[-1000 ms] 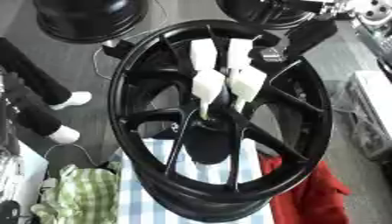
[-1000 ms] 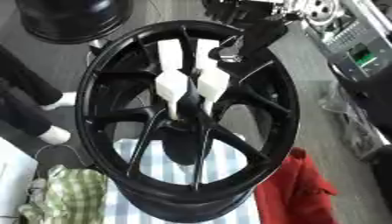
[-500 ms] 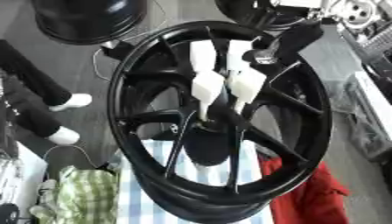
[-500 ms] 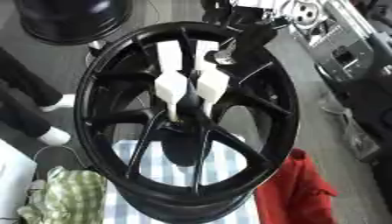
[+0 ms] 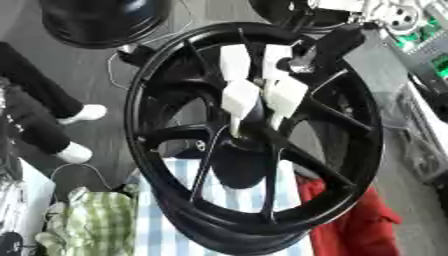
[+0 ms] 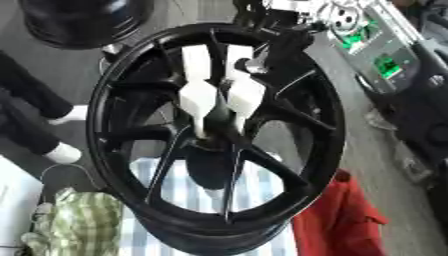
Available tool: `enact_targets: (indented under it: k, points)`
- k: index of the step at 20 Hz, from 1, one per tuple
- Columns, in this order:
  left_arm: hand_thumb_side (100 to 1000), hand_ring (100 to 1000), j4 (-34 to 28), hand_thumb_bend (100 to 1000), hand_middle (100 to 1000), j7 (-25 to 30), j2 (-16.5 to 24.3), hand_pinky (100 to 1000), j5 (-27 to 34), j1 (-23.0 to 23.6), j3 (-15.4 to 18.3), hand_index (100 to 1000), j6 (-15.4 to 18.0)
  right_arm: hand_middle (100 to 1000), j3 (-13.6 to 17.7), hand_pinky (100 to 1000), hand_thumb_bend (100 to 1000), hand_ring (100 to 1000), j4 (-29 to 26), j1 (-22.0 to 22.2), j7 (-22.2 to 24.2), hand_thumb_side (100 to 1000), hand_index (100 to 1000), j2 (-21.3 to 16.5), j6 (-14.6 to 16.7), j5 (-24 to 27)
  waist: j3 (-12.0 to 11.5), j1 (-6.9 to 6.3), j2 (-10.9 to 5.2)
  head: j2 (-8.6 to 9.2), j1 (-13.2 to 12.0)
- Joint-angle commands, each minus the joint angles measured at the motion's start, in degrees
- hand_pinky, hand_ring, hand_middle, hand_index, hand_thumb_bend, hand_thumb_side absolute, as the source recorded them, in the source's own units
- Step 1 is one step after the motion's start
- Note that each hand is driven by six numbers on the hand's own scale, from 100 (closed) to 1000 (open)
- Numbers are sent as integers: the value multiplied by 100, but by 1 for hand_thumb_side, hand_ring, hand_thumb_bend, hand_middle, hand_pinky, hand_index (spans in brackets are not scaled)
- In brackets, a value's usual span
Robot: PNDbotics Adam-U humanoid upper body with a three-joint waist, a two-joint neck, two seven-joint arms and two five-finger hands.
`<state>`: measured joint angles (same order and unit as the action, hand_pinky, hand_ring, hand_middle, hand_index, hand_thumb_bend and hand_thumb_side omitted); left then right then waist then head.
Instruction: Pull the pin out of the wheel hub.
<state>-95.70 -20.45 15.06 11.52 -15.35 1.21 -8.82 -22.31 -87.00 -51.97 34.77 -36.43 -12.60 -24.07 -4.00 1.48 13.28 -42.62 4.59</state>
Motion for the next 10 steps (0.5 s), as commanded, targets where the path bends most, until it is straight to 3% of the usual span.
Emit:
enact_targets:
  k: [1, 10]
  points:
    - [790, 722, -126, 223, 673, 32, 77, 730, 15, -63, 7, 732, 9, 810, 59, 869, 400, 824, 50, -146, -13, 319, 865, -52, 50, -71, -9, -12, -59, 85, -20]
    - [797, 723, -131, 214, 674, 36, 75, 731, 22, -79, 7, 731, 6, 831, 79, 881, 407, 850, 279, -161, 30, 326, 862, 7, 180, -160, -30, -13, -3, 118, -22]
